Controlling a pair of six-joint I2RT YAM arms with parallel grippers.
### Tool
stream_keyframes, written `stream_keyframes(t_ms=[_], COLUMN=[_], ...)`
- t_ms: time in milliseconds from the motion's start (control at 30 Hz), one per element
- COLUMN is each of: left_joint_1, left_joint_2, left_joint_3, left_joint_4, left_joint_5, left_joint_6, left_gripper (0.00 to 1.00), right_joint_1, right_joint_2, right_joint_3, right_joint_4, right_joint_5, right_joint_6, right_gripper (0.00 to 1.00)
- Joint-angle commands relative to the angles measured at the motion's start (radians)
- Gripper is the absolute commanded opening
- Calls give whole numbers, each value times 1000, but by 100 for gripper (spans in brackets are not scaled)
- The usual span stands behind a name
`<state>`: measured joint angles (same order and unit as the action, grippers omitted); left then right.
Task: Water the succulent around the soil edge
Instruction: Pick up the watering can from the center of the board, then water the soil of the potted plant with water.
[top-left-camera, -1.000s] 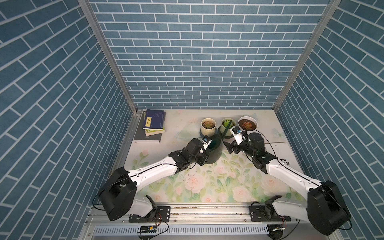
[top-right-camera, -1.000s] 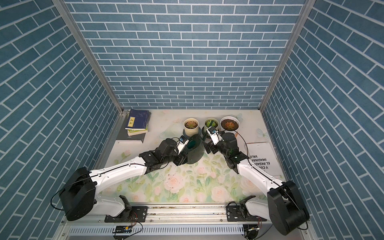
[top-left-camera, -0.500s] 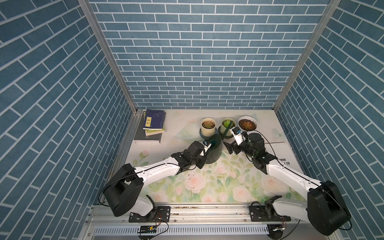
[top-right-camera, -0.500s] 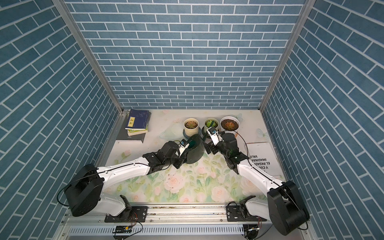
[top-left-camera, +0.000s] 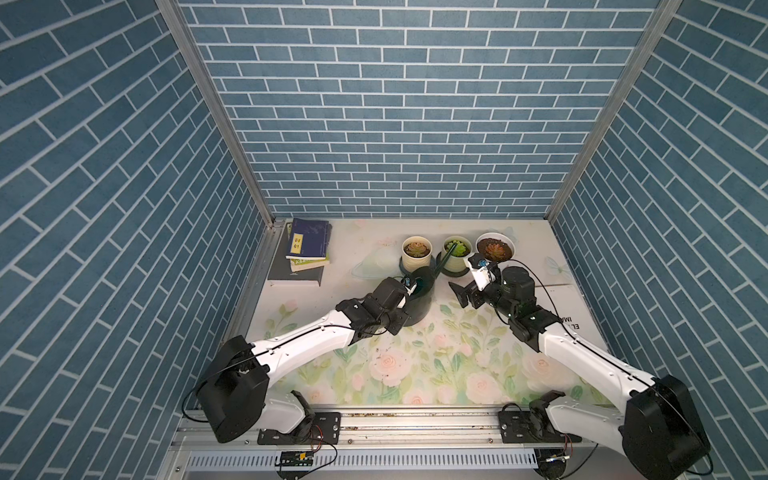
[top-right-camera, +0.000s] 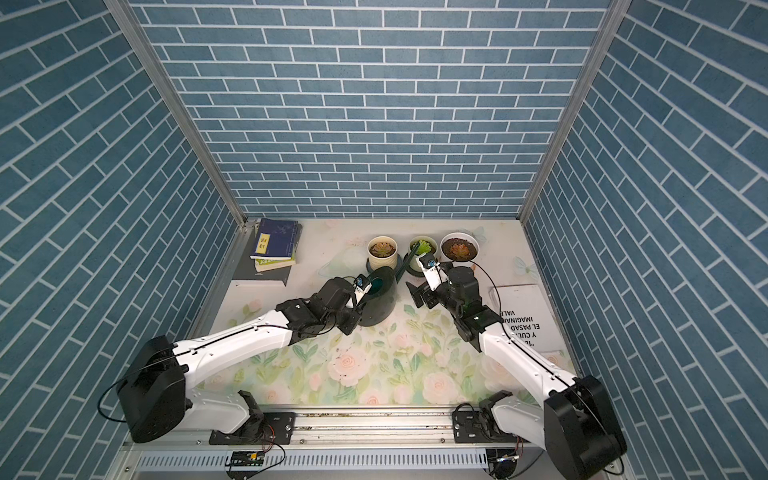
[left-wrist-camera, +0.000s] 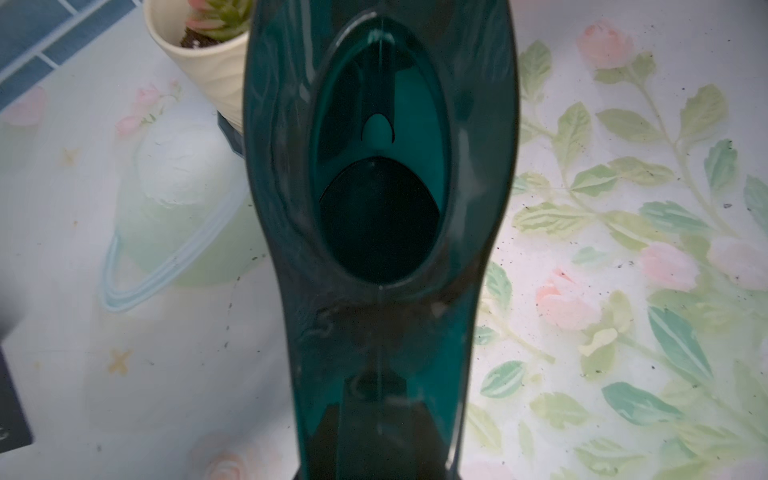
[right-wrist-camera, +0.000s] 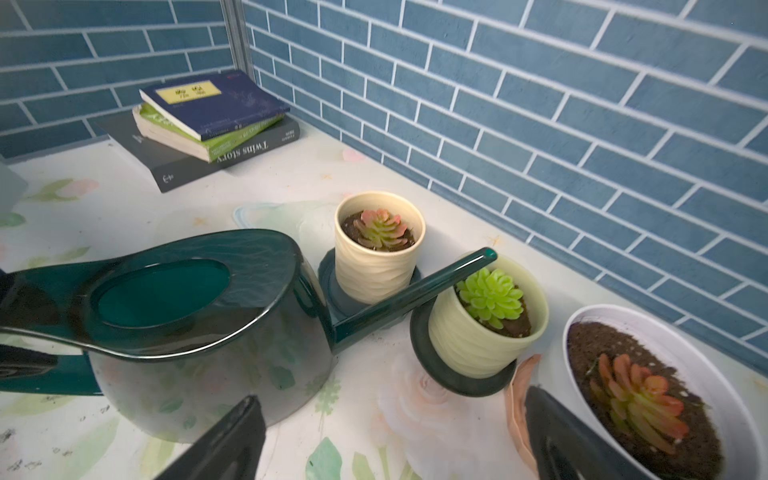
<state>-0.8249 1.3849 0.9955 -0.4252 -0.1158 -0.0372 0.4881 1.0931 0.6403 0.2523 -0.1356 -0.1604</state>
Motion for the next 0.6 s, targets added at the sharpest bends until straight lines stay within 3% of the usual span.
stream_keyframes(t_ms=[0, 133, 300, 467, 567], left_joint_1=[13, 44, 84, 107, 111], left_joint_2=[-57, -114, -145, -142, -135], left_joint_3=[112, 217, 336, 437, 495], left_joint_4=[-210, -366, -511, -628, -642], left_joint_5=[-53, -3, -145, -93, -157], left_joint_6=[35, 55, 97, 261, 343], left_gripper=[0, 0, 0, 0, 0], right_joint_1=[-4, -33, -81, -107, -112], right_joint_2=[-73, -111, -111, -110, -115], right_joint_3=[25, 13, -9, -8, -16], right_joint_4=[-7, 15, 57, 58, 70], right_joint_5=[106, 192, 236, 240, 239], right_joint_6=[39, 69, 100, 111, 113], right_gripper=[100, 99, 99, 99, 99])
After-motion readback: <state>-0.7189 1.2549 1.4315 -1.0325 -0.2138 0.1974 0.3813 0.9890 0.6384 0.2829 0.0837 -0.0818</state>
